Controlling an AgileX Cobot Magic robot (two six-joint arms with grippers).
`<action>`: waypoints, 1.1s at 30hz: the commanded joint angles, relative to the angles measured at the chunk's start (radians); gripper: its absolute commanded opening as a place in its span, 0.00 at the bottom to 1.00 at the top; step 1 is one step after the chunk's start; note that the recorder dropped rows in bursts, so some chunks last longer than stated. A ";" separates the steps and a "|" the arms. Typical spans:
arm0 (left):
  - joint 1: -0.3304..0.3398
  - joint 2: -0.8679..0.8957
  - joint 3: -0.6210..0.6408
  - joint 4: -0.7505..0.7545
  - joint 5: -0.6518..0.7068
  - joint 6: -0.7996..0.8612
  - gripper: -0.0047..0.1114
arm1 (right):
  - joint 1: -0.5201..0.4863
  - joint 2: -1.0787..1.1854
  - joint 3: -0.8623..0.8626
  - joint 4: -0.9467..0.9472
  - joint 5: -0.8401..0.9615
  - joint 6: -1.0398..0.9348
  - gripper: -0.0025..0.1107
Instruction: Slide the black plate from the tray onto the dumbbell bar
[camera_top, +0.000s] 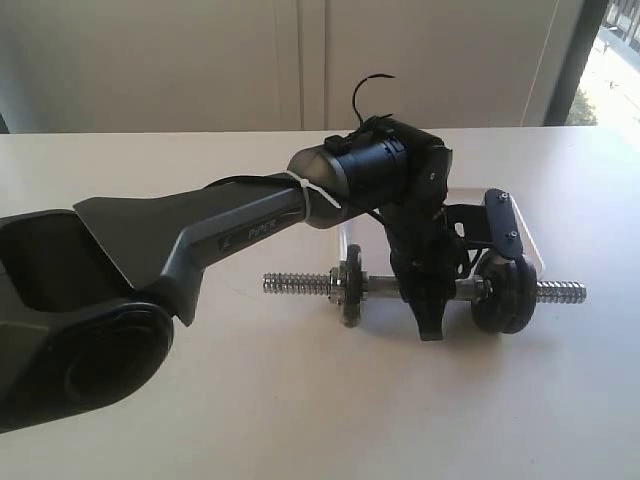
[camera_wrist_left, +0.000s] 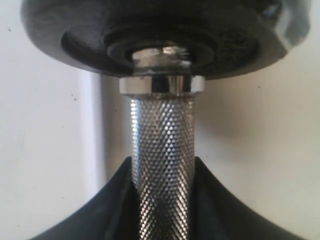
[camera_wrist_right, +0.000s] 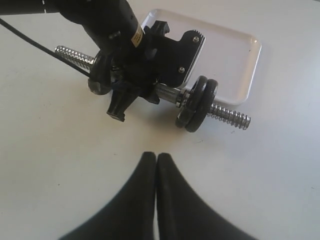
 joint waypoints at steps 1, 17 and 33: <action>-0.001 -0.104 -0.016 0.000 0.024 -0.010 0.04 | -0.002 -0.005 0.001 -0.005 -0.012 0.005 0.03; 0.000 -0.065 -0.016 0.000 0.044 -0.010 0.46 | -0.002 -0.005 0.001 -0.005 -0.012 0.005 0.03; 0.000 -0.032 -0.016 0.000 0.060 -0.012 0.51 | -0.002 -0.005 0.001 -0.005 -0.012 0.005 0.03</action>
